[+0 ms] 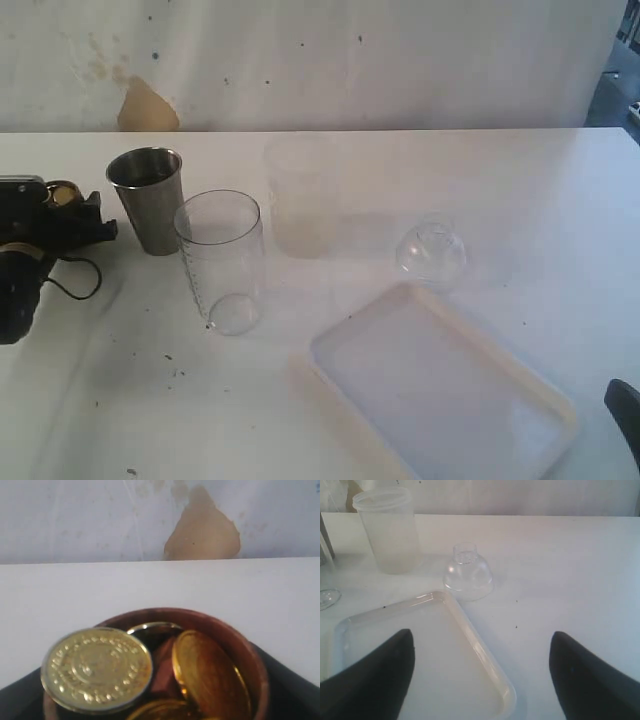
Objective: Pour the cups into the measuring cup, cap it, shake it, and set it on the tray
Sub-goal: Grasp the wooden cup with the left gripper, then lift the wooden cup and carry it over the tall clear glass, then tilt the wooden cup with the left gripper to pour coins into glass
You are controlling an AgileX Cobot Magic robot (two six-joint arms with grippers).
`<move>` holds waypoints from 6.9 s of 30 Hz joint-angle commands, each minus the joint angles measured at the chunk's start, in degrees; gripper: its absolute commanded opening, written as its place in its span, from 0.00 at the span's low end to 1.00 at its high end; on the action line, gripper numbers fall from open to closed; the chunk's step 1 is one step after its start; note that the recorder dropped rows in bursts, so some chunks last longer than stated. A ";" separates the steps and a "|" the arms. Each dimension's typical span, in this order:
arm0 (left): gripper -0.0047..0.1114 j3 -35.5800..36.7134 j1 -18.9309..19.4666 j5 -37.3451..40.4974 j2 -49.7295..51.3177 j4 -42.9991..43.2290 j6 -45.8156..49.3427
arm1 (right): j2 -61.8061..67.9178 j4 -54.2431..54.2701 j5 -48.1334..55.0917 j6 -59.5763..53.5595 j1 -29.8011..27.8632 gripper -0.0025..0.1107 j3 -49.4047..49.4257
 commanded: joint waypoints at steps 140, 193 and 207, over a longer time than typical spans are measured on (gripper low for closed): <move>0.04 1.80 -9.00 24.15 -37.48 66.41 32.60 | -0.32 0.00 -0.53 -0.07 -0.31 0.64 0.29; 0.04 1.80 -10.27 18.23 -35.02 63.35 56.83 | -0.32 0.00 -0.53 -0.07 -0.31 0.64 0.29; 0.04 1.80 -10.36 13.89 -35.02 63.75 60.00 | -0.32 0.00 -0.53 -0.07 -0.31 0.64 0.29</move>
